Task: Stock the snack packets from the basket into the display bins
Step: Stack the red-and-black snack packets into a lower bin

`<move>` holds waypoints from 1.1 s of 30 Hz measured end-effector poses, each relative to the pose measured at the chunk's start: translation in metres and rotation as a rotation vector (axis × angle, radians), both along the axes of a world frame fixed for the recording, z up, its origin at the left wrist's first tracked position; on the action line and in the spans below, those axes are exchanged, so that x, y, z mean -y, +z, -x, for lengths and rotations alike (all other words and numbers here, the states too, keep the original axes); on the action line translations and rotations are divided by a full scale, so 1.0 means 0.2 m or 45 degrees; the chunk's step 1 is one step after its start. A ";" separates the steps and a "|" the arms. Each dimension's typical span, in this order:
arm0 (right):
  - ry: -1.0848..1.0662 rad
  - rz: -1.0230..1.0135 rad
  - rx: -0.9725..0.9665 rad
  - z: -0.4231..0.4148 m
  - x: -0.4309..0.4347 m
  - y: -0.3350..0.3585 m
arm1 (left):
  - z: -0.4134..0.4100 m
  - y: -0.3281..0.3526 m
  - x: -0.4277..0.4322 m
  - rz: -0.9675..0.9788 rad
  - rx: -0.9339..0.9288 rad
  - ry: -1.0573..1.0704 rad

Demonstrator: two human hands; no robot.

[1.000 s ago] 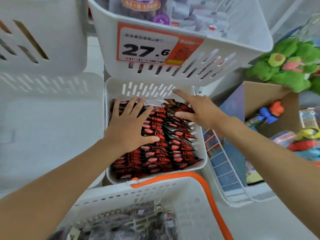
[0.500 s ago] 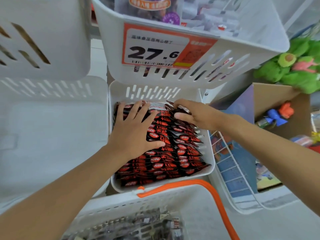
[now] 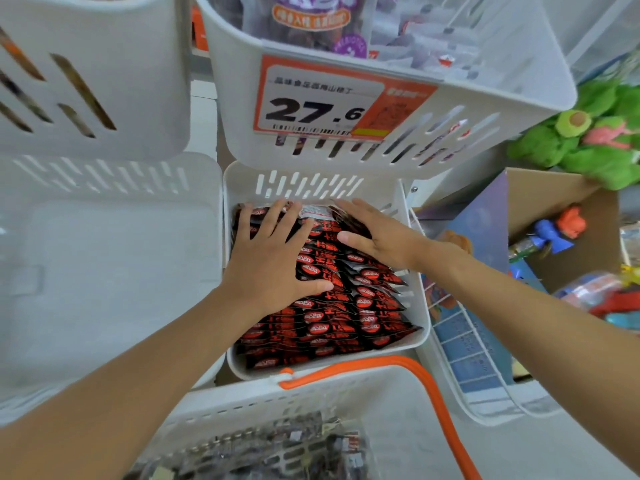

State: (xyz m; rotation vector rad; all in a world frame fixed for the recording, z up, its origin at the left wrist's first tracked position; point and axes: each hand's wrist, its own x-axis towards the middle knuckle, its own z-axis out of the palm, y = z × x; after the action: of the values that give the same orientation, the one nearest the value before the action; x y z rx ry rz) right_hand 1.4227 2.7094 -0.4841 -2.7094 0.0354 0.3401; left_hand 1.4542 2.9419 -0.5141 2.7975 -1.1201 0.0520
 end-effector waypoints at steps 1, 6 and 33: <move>-0.031 -0.038 0.085 0.03 -0.02 0.02 | 0.00 0.01 0.00 0.020 -0.030 -0.015; -0.110 0.058 0.354 0.25 -0.12 0.08 | 0.03 0.10 -0.10 0.324 -0.134 -0.109; 0.437 0.553 -0.636 1.57 -0.78 -0.26 | 1.30 0.18 -1.50 0.464 -0.927 0.540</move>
State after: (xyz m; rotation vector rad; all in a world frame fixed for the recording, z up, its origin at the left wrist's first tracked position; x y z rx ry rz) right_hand 1.1085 2.8662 -0.5358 -2.9660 -0.2432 1.2322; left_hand 1.1946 3.2426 -0.4777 2.3377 -0.3045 -0.6011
